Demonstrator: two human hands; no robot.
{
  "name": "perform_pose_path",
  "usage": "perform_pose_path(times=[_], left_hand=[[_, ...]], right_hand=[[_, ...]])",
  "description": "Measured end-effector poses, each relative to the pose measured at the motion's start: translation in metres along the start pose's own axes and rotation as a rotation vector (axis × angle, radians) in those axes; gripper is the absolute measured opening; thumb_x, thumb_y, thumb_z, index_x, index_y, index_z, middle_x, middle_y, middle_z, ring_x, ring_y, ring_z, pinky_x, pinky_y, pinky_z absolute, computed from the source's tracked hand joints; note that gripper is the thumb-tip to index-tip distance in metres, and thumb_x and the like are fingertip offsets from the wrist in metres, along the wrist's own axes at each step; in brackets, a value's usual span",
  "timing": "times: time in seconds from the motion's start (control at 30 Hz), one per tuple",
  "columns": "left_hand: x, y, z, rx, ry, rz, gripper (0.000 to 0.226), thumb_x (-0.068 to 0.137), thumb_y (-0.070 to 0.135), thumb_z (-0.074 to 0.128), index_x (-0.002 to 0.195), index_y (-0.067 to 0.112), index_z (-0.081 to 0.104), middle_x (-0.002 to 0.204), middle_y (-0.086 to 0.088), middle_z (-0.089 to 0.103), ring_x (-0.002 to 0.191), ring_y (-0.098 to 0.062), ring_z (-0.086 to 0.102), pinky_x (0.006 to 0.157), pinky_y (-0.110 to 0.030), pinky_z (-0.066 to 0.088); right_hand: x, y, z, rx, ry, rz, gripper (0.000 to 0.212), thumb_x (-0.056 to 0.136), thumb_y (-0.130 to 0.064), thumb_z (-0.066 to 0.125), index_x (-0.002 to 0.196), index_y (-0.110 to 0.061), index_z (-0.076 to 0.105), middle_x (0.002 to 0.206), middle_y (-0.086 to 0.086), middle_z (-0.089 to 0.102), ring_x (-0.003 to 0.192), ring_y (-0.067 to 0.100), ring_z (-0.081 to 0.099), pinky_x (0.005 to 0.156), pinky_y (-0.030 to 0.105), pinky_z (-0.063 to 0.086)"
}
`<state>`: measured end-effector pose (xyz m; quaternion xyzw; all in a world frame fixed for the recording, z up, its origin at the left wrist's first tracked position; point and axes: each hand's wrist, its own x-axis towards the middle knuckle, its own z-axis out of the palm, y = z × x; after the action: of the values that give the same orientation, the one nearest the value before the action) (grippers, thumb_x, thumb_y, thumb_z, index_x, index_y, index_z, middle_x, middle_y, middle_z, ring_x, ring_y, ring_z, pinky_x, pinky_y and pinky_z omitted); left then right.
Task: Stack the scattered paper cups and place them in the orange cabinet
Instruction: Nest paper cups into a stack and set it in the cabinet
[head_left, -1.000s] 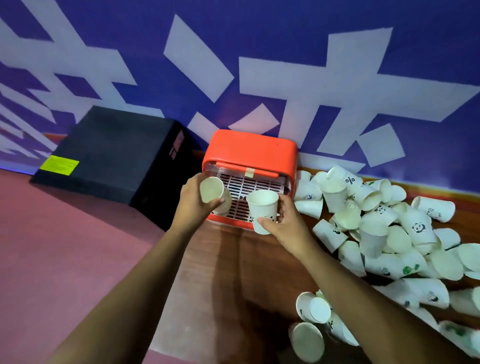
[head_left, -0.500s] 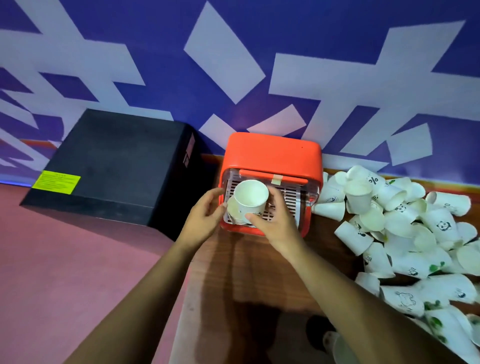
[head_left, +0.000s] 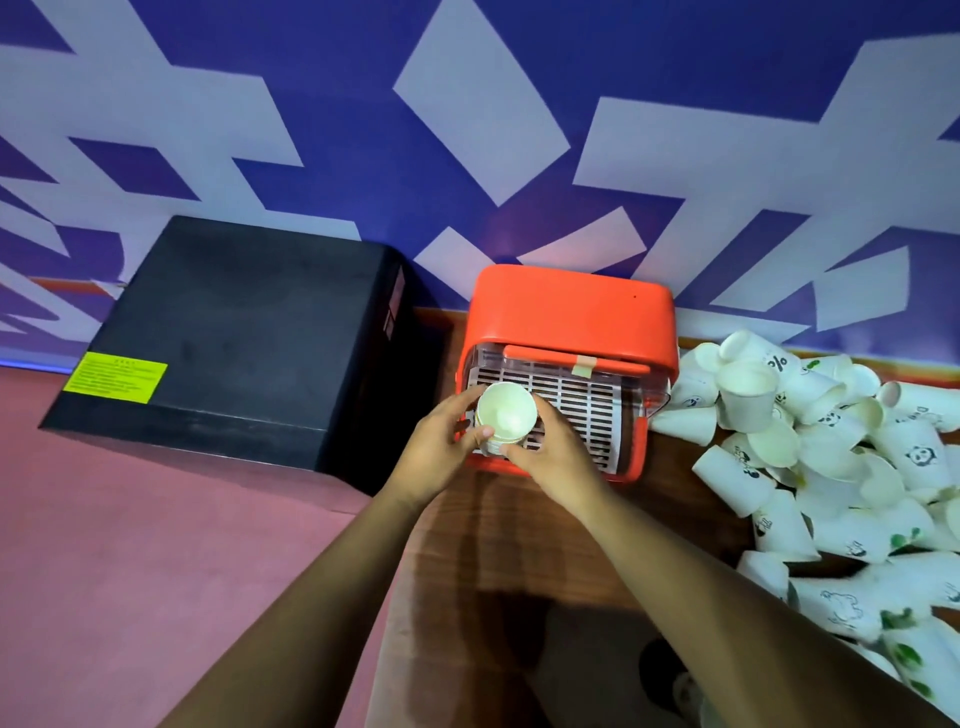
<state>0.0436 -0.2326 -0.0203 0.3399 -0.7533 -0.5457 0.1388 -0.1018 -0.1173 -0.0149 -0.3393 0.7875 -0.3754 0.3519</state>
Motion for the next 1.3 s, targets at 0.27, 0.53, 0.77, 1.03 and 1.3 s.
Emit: perform_pose_path(times=[0.27, 0.53, 0.77, 1.03, 1.3], left_hand=[[0.004, -0.011, 0.002, 0.071, -0.012, -0.028, 0.057, 0.092, 0.031, 0.066, 0.146, 0.019, 0.052, 0.143, 0.003, 0.056, 0.133, -0.01, 0.052, 0.114, -0.04, 0.043], [-0.032, 0.005, 0.009, 0.182, 0.198, -0.025, 0.026, 0.093, 0.017, 0.068, 0.118, 0.011, 0.065, 0.109, -0.006, 0.062, 0.093, 0.005, 0.058, 0.087, -0.012, 0.047], [-0.096, 0.041, 0.094, 0.118, -0.085, -0.029, 0.01, 0.089, 0.024, 0.064, 0.097, 0.018, 0.064, 0.093, -0.002, 0.065, 0.081, -0.011, 0.062, 0.074, -0.023, 0.049], [-0.166, 0.041, 0.233, 0.274, -0.579, 0.024, 0.094, 0.072, 0.057, 0.08, 0.149, 0.02, 0.041, 0.144, 0.003, 0.047, 0.136, -0.013, 0.045, 0.115, -0.03, 0.035], [-0.202, 0.03, 0.308, 0.361, -0.472, 0.099, 0.086, 0.075, 0.037, 0.082, 0.148, 0.021, 0.041, 0.135, 0.004, 0.045, 0.128, -0.016, 0.047, 0.108, -0.037, 0.043]], right_hand=[[0.004, 0.002, 0.001, -0.026, -0.056, 0.056, 0.084, 0.083, -0.031, 0.076, 0.153, -0.028, 0.028, 0.142, -0.002, 0.049, 0.129, 0.016, 0.05, 0.1, 0.026, 0.042], [-0.047, 0.011, -0.072, -0.232, -0.02, -0.007, 0.066, 0.085, -0.03, 0.074, 0.142, -0.014, 0.046, 0.142, 0.006, 0.053, 0.129, 0.018, 0.051, 0.108, 0.028, 0.038], [-0.145, 0.072, -0.167, -0.394, 0.004, 0.055, 0.052, 0.09, -0.032, 0.066, 0.138, -0.018, 0.051, 0.14, 0.002, 0.053, 0.128, 0.017, 0.05, 0.101, 0.022, 0.037], [-0.252, 0.172, -0.195, -0.47, -0.005, 0.133, 0.058, 0.09, -0.026, 0.064, 0.143, -0.013, 0.043, 0.144, 0.005, 0.044, 0.136, 0.021, 0.039, 0.11, 0.031, 0.032], [-0.285, 0.216, -0.185, -0.469, 0.021, 0.089, 0.062, 0.086, -0.022, 0.066, 0.142, -0.009, 0.043, 0.143, 0.008, 0.041, 0.133, 0.028, 0.041, 0.11, 0.043, 0.037]])
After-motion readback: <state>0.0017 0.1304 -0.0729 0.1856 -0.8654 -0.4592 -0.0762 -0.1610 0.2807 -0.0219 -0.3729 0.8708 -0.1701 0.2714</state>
